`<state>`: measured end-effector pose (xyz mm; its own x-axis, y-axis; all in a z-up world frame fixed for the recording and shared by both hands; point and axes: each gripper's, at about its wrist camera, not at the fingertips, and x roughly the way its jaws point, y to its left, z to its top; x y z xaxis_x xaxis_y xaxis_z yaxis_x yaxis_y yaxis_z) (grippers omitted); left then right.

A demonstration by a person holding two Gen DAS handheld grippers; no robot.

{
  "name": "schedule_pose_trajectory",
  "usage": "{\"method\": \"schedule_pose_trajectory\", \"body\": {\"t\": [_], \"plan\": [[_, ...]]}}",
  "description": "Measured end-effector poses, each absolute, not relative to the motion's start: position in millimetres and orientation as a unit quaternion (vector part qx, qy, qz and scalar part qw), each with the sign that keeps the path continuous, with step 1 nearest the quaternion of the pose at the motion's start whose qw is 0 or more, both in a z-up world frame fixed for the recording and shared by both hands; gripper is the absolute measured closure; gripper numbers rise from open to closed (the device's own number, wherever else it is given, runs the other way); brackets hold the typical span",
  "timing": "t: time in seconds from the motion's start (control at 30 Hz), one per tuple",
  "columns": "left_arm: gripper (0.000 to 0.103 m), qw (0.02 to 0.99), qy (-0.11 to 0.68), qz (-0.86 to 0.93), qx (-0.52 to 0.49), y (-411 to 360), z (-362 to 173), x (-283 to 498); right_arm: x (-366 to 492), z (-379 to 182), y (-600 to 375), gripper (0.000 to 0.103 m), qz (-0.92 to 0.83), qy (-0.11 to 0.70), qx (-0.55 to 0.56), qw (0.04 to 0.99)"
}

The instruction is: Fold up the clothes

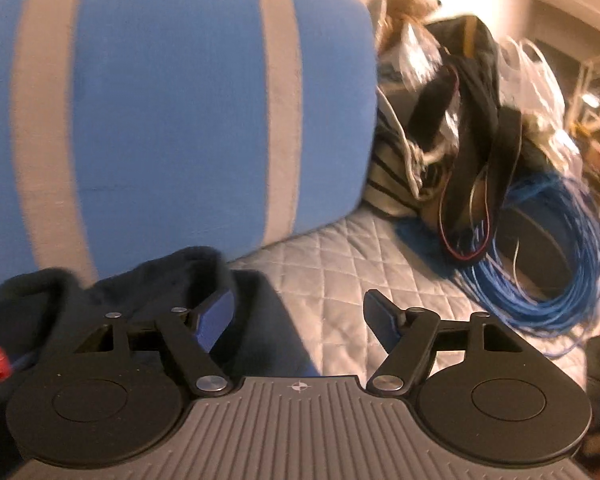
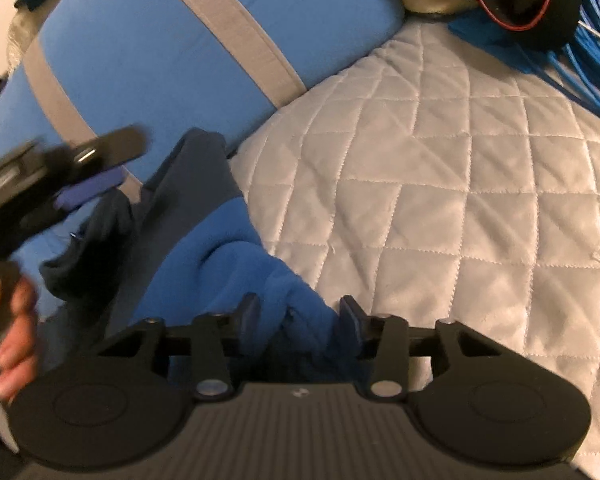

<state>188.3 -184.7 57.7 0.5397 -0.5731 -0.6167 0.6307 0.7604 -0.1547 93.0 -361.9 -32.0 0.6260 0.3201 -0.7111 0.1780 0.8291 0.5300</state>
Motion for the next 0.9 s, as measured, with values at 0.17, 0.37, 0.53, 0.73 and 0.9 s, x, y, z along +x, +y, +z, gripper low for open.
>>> {"method": "schedule_pose_trajectory", "body": {"t": [0.17, 0.37, 0.53, 0.73, 0.9], "plan": [[0.095, 0.862, 0.39, -0.314, 0.076, -210, 38, 226, 93, -30, -355, 0.064, 0.038, 0.437, 0.258, 0.861], [0.099, 0.864, 0.363, -0.343, 0.062, -209, 64, 235, 94, -33, -354, 0.058, 0.033, 0.444, 0.243, 0.862], [0.099, 0.865, 0.365, -0.343, 0.015, -194, 61, 241, 96, -33, -349, 0.057, 0.026, 0.444, 0.234, 0.865], [0.085, 0.854, 0.387, -0.278, -0.211, -129, 38, 283, 96, -33, -349, 0.056, 0.026, 0.445, 0.227, 0.866], [0.058, 0.861, 0.394, -0.264, -0.184, -122, 39, 289, 97, -32, -348, 0.055, 0.023, 0.447, 0.225, 0.865]]}}
